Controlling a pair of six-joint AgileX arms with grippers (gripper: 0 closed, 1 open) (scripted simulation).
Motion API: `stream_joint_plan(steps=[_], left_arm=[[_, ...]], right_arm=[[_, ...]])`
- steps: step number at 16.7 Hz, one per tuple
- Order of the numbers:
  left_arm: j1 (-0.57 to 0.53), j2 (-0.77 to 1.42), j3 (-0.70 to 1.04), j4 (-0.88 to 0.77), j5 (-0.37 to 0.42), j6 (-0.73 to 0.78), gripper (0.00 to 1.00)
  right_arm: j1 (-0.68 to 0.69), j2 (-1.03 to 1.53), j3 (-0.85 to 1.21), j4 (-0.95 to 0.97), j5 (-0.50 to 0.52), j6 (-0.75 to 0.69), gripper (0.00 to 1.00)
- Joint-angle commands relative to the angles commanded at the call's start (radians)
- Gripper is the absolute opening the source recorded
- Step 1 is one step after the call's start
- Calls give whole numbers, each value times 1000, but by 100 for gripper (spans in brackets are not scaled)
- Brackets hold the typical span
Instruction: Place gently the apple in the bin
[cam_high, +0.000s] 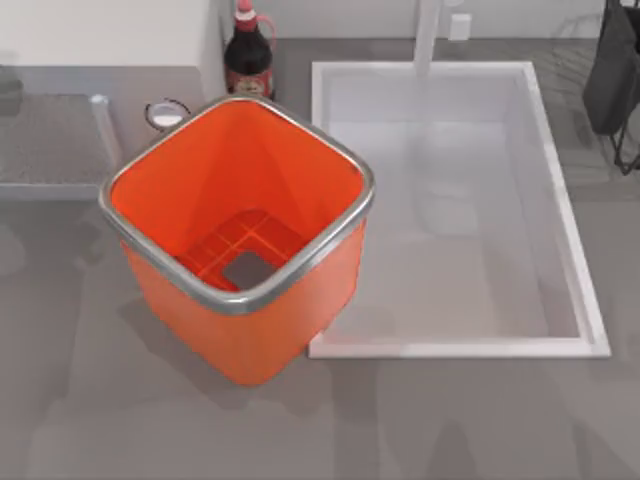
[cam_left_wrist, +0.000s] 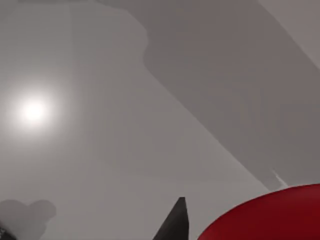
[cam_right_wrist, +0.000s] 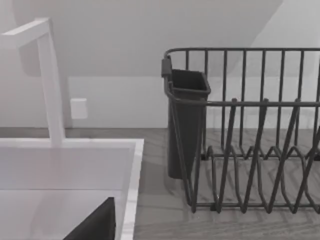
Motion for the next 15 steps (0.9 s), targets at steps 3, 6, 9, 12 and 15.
stream_joint_plan(steps=[3,6,9,12,15], left_arm=[[-91,-15,16,25,16,-217,0],[-200,-12,40,52,39,-522,0],[-307,2,76,81,55,-917,0],[-399,17,119,111,57,-1374,0],[-469,34,162,134,47,-1823,0]], right_arm=[[0,0,0,0,0,0,100],[0,0,0,0,0,0,100],[0,0,0,0,0,0,100],[0,0,0,0,0,0,100],[0,0,0,0,0,0,100]])
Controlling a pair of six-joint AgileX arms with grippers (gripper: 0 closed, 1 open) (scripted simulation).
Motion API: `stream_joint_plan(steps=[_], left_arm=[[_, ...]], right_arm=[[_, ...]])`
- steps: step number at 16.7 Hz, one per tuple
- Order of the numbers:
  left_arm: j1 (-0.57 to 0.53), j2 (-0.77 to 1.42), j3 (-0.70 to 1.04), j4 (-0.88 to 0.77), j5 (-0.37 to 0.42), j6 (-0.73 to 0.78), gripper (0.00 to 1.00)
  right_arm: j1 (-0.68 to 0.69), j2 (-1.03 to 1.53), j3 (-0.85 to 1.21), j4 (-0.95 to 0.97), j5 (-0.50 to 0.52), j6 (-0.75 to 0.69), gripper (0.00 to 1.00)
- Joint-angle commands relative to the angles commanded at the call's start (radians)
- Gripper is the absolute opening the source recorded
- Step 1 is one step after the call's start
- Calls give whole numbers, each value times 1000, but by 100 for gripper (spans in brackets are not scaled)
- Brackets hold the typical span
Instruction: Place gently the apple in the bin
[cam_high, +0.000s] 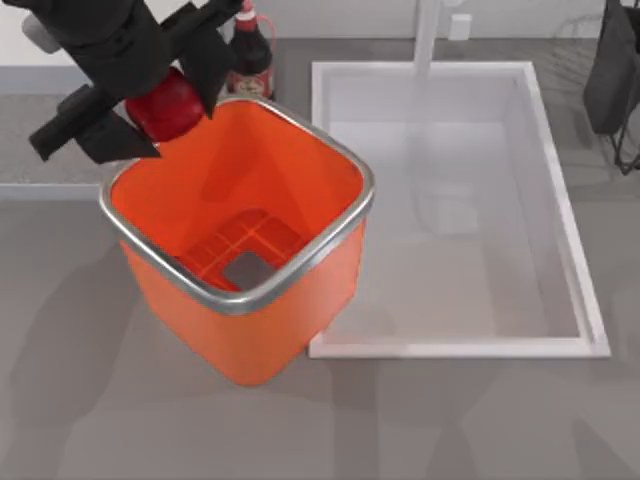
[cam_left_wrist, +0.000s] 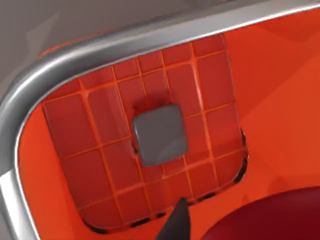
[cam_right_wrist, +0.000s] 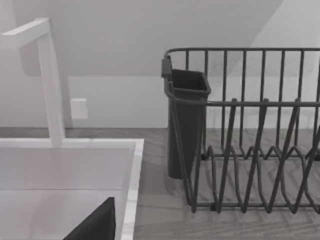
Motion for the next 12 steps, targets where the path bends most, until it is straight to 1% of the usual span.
stream_joint_plan(steps=[3,6,9,12], left_arm=[[-48,27,32,8,-11,-376,0],[-80,72,49,-4,-16,-663,0],[-99,128,54,-33,-15,-858,0],[-108,172,52,-61,-12,-963,0]], right_arm=[[0,0,0,0,0,0,100],[0,0,0,0,0,0,100],[0,0,0,0,0,0,100],[0,0,0,0,0,0,100]])
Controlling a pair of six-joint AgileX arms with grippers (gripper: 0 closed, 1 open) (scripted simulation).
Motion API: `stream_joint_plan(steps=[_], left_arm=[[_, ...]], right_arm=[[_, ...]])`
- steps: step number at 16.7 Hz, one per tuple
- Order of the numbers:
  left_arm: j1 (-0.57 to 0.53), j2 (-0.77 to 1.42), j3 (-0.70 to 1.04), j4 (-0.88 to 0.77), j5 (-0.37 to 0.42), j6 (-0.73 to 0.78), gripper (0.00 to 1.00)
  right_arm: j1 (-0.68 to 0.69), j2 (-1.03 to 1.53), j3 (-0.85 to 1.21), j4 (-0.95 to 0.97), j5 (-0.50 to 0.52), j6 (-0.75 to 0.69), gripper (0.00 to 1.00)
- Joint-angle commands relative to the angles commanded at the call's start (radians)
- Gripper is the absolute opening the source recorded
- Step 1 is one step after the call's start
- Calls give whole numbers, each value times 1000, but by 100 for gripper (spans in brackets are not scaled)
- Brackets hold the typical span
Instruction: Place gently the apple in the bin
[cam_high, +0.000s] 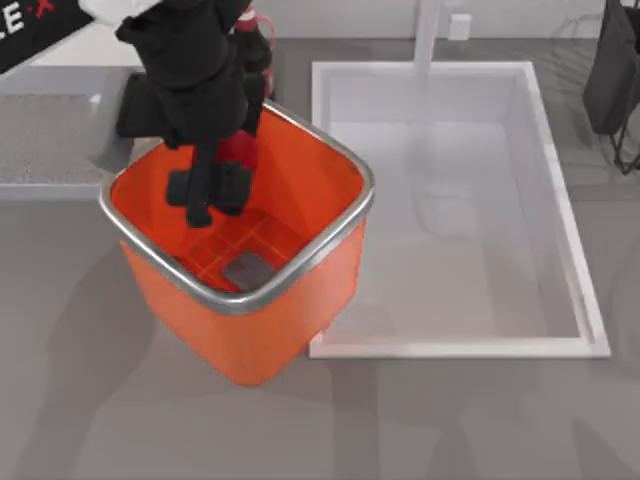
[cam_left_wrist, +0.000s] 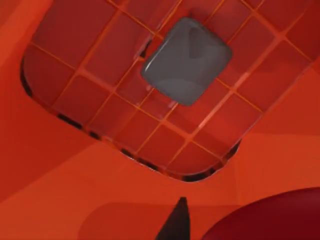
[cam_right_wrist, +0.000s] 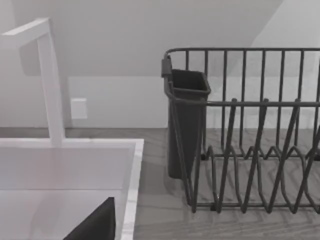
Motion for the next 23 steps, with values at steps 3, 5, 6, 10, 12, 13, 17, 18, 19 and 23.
stream_joint_plan(steps=[3,5,6,10,12,13,17,18,19,23], left_arm=[[-1,10,-1,-7,1,-19,0],[-1,10,-1,-7,1,-19,0],[4,7,-1,-5,1,-16,0],[3,16,-51,50,1,-13,0],[2,25,-88,95,0,-13,0],[1,28,-101,114,-1,-14,0],[-2,42,-170,213,-3,-15,0],[-3,49,-189,234,-1,-17,0],[-3,56,-203,246,0,-19,0],[-3,59,-208,250,1,-20,0]], right_arm=[[0,0,0,0,0,0,100],[0,0,0,0,0,0,100],[0,0,0,0,0,0,100],[0,0,0,0,0,0,100],[0,0,0,0,0,0,100],[0,0,0,0,0,0,100],[0,0,0,0,0,0,100],[0,0,0,0,0,0,100],[0,0,0,0,0,0,100],[0,0,0,0,0,0,100]])
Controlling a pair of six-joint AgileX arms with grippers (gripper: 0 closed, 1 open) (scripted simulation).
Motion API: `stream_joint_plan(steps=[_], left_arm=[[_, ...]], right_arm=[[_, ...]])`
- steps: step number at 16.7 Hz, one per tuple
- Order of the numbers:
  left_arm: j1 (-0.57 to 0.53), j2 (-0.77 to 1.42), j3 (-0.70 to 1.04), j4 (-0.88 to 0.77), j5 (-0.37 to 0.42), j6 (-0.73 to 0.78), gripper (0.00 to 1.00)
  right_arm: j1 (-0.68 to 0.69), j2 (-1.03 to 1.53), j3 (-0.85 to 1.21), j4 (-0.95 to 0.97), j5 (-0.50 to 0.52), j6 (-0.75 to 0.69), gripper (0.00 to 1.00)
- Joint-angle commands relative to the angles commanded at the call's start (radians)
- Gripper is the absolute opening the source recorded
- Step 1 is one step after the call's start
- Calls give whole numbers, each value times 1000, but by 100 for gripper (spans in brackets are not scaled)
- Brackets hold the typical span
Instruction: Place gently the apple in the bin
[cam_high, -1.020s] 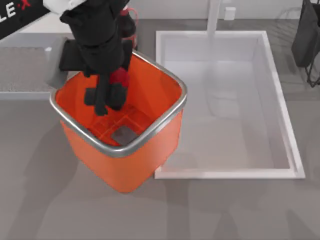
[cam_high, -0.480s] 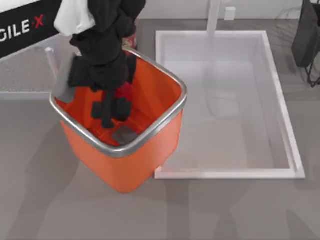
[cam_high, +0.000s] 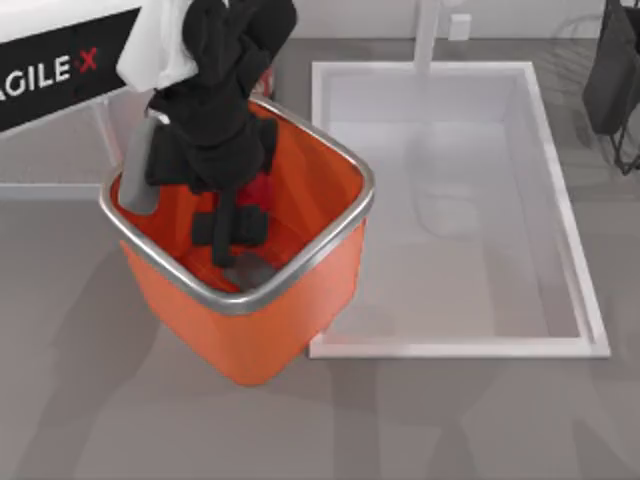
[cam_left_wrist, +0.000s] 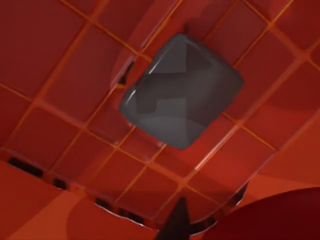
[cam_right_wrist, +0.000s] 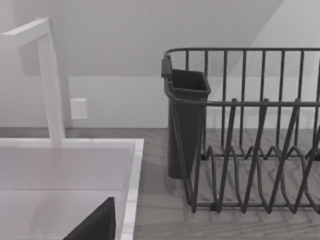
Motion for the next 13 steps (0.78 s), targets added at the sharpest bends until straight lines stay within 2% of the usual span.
stream_joint_plan(steps=[13], left_arm=[[0,0,0,0,0,0,98]], right_arm=[[0,0,0,0,0,0,100]])
